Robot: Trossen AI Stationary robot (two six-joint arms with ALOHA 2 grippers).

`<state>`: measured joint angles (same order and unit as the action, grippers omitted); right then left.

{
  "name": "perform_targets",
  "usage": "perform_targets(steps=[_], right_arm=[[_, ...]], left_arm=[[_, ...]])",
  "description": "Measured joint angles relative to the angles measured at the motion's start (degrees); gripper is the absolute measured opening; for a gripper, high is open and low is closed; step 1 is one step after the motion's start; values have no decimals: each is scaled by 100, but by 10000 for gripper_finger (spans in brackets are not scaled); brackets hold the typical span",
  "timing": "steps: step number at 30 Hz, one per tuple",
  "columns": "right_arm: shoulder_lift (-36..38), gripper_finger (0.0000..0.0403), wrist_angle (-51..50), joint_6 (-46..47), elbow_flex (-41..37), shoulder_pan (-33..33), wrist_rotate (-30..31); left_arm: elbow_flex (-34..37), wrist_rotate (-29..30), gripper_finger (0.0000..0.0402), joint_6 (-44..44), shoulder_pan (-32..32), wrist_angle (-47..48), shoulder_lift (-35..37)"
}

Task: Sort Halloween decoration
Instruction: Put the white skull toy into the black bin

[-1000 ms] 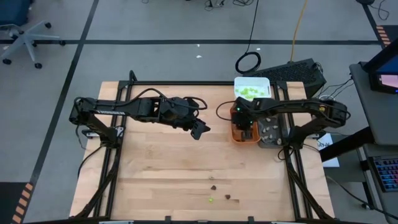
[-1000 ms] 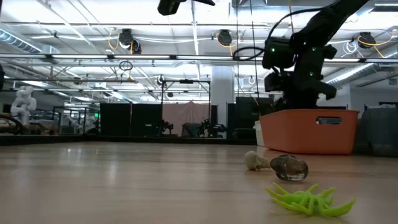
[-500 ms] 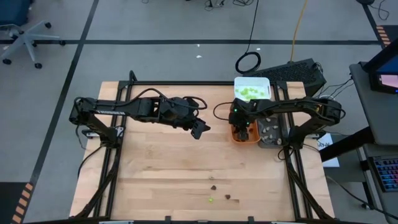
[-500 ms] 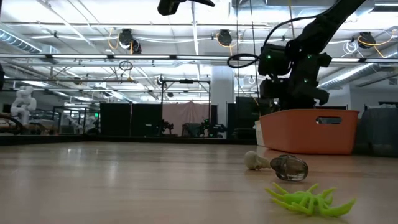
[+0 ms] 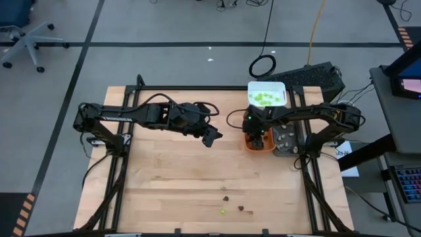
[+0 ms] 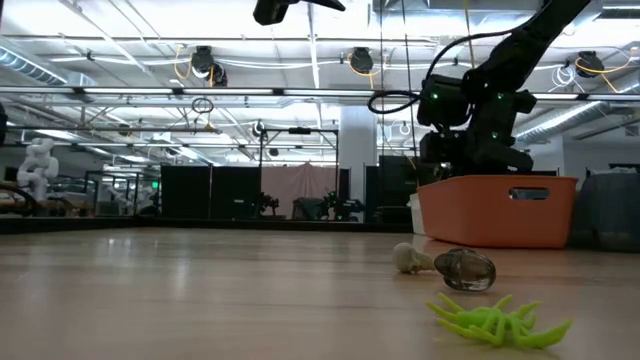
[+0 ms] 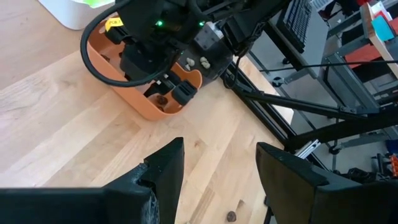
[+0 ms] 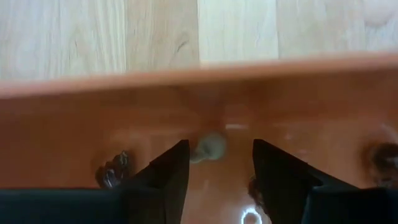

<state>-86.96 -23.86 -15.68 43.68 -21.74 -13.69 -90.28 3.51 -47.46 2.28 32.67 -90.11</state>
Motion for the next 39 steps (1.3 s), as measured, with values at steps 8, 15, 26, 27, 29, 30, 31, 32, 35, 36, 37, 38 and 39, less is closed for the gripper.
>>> perform_targets(steps=[8,15,26,27,29,30,31,32,35,36,37,38,39], right_arm=[[9,165,50,9,-140,4,300],[9,164,55,-208,-142,22,233],[2,147,381,-428,-151,46,174],[2,140,387,-456,-151,46,189],[2,125,387,-494,-151,46,195],[2,118,385,-498,-151,46,195],[2,112,382,-500,-151,46,193],[16,108,373,-512,-151,46,192],[39,105,376,-604,-151,46,188],[39,107,360,-631,-151,46,171],[39,111,350,-663,-151,46,160],[39,116,351,-695,-151,48,153],[39,122,352,-719,-151,51,149]], left_arm=[[0,44,203,13,0,1,0],[0,46,203,-4,0,2,0],[0,129,203,-8,0,2,0],[0,131,203,-9,0,2,0],[0,131,203,-9,0,2,0],[0,131,203,-9,0,2,0],[0,131,203,-9,0,2,0],[0,131,203,-9,0,2,0],[0,131,203,-12,0,1,0],[0,133,203,-13,0,2,0],[0,133,203,-13,0,2,0],[0,133,203,-13,0,2,0],[0,134,203,-13,0,2,0]])
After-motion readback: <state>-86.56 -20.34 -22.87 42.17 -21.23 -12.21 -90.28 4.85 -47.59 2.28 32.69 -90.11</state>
